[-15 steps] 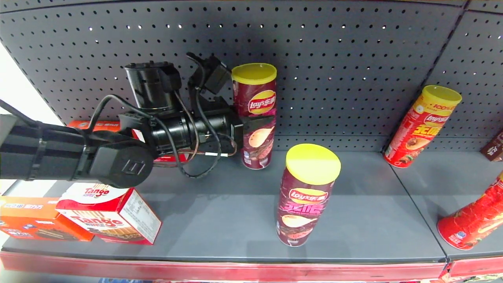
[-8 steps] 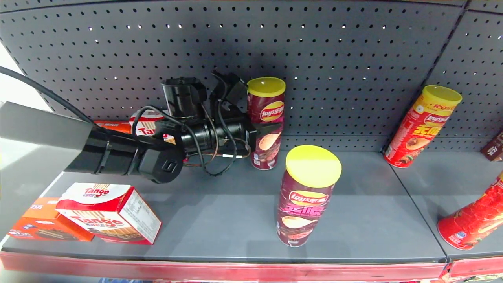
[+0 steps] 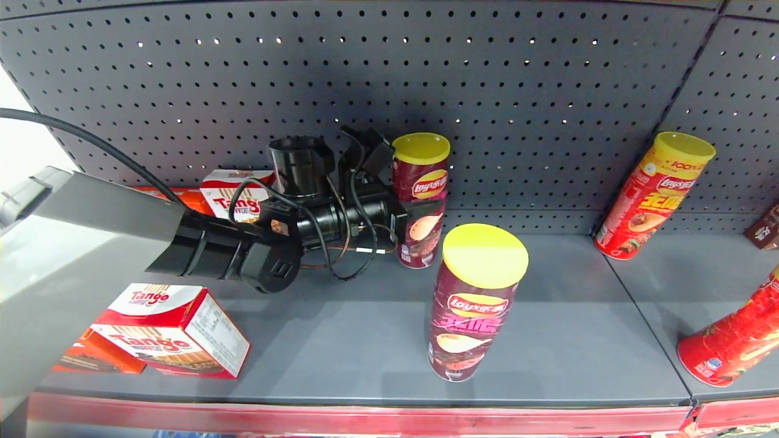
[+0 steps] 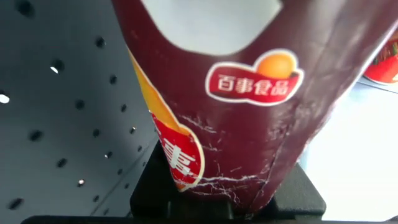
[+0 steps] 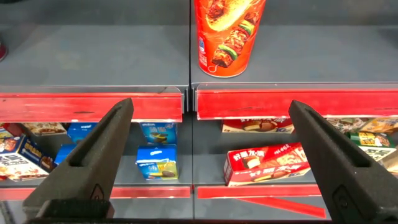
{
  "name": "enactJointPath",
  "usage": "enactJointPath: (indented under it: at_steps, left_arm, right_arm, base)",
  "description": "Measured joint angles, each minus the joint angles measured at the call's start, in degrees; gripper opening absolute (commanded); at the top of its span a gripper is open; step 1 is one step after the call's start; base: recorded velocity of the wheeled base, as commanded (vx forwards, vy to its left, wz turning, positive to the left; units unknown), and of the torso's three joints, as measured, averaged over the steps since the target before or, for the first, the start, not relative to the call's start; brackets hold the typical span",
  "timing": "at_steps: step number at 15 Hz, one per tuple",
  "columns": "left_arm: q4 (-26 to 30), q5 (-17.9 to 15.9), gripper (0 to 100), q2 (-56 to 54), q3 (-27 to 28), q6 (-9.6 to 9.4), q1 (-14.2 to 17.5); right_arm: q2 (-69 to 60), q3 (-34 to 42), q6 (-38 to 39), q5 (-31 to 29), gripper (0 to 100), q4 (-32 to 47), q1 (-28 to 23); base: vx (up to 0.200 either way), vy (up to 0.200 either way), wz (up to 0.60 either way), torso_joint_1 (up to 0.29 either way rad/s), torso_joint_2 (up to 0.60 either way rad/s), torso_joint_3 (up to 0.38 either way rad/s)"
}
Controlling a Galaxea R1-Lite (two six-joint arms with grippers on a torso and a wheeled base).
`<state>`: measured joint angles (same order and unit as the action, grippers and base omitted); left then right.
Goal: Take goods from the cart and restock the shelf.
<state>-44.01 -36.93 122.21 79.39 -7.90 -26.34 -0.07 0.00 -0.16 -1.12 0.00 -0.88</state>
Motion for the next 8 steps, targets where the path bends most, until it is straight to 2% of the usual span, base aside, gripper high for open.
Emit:
enactJointPath:
  at_steps: [8]
  left_arm:
    - [0.2, -0.3, 0, -0.1, -1.3, 0.0, -1.0]
  right_arm:
    - [0.0, 0.0, 0.0, 0.0, 100, 0.0, 0.0]
  base:
    - [0.0, 0.0, 0.0, 0.0, 0.0, 0.0]
